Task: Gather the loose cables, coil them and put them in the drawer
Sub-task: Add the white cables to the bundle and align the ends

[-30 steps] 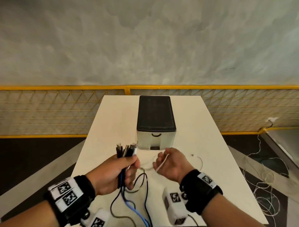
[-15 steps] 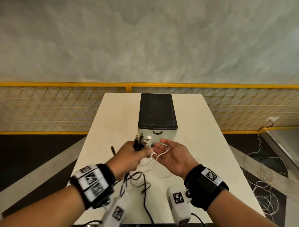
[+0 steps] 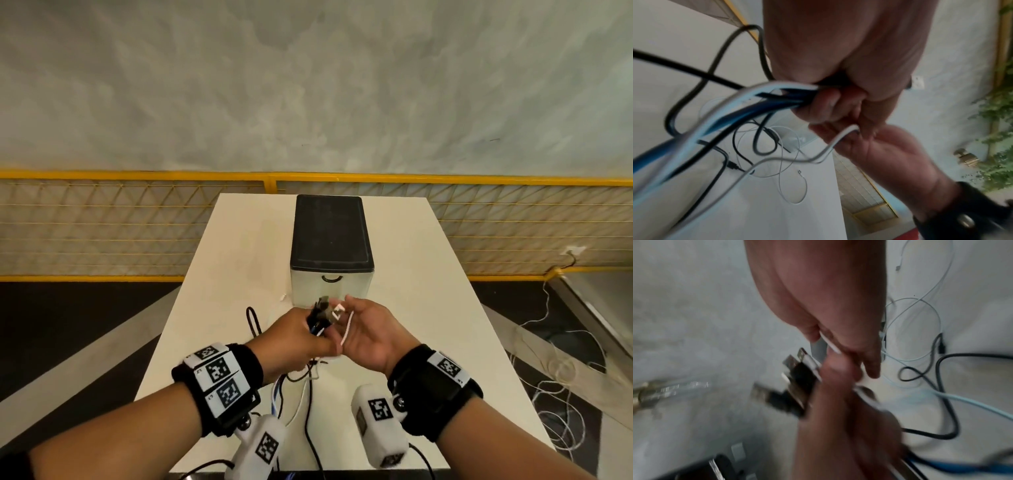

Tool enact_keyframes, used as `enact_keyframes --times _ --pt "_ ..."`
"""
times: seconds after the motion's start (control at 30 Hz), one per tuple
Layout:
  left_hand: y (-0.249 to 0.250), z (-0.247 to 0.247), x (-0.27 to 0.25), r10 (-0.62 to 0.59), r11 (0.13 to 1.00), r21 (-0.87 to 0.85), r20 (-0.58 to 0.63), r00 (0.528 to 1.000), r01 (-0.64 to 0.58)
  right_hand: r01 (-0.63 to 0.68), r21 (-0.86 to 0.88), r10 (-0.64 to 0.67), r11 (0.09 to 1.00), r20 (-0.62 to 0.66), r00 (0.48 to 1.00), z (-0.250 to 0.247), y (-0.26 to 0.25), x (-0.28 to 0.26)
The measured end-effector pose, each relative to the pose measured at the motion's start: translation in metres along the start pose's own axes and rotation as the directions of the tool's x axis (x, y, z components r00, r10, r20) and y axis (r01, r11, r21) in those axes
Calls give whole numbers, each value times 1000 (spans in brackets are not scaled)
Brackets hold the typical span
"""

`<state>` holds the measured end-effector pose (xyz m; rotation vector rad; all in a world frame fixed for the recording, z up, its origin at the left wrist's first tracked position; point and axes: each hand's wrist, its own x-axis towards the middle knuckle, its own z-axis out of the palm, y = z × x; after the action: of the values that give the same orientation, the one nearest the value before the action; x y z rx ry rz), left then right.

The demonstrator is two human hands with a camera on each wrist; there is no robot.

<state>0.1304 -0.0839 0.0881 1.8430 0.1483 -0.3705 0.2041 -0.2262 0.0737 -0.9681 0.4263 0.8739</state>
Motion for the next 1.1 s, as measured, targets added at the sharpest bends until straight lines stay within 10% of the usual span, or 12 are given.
enact_keyframes --times 0.27,0.43,0.57,0.67,0.93,1.1 --pt "-13 -21 -44 -177 955 290 372 911 67 29 145 -2 989 -184 983 -21 -14 16" --pt "-12 -28 -59 -343 866 501 600 723 -4 60 168 -19 984 -238 971 -29 -11 19" --pt "-17 -22 -37 -194 971 173 151 969 167 56 65 -45 996 -161 986 -25 -4 17" --pt "-6 -9 -2 -177 962 -245 -224 958 120 62 -30 -65 998 -88 994 -12 10 13" --pt "10 23 7 -119 965 -257 -215 969 61 18 -40 -16 999 32 999 7 28 8" --pt "-8 14 -29 -128 990 79 182 975 116 24 83 -15 996 -109 994 -16 0 14"
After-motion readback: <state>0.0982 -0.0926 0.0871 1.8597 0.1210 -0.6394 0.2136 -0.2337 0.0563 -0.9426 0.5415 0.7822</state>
